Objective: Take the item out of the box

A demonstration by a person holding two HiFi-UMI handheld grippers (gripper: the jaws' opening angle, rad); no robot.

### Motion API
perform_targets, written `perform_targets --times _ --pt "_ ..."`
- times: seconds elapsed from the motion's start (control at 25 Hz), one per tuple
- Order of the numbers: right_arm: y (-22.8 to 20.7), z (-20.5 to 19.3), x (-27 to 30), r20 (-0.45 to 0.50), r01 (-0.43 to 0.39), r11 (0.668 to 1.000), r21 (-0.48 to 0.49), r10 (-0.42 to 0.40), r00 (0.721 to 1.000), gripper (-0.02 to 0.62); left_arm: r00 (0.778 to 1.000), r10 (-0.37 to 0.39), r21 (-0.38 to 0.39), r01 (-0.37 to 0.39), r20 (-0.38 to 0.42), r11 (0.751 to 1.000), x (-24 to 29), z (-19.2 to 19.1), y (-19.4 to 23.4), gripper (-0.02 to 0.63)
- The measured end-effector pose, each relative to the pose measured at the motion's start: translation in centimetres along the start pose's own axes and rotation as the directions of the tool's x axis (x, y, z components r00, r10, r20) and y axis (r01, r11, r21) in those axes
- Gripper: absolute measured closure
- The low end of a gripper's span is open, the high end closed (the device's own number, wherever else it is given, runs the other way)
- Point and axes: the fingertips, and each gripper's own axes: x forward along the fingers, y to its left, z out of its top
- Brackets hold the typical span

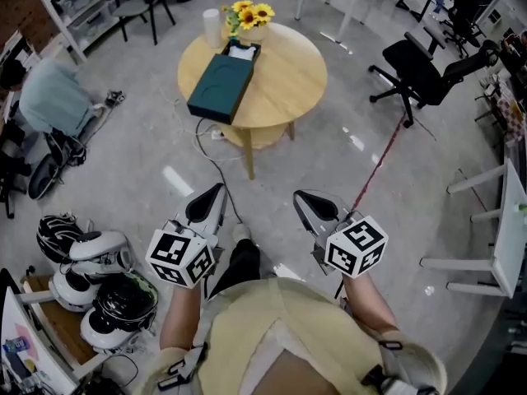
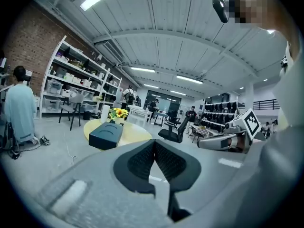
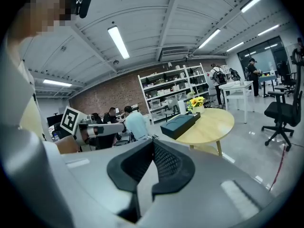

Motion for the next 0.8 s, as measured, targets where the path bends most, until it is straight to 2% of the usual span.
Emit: perform_targets --times 0.32,0.56,0.64,0.8 --pt "-1.8 3.1 5.0 -0.012 -0.04 0.999 -0.031 0.039 0.999 0.595 1.0 -0.012 0.008 0.012 -0.029 1.0 3.2 1.4 3.2 0.601" --pt "-2.4 4.7 8.8 -0.031 -0.064 0.996 -0.055 0.062 0.998 0.594 1.0 0.014 0.001 -0.014 -0.021 1.0 4.1 2.4 6.6 0.601" --pt "-2.3 5.3 10.0 -0.028 -0.08 0.995 -0.06 0.078 0.997 0.564 0.999 0.025 0.002 -0.024 -0.026 1.0 4.4 2.7 7.9 0.601" --pt "-2.5 6.8 13.1 -0.031 -0.104 0.992 -0.068 0.102 0.994 0.551 0.999 0.018 -0.002 -0.018 -0.032 1.0 5.5 3.7 10.2 0.601"
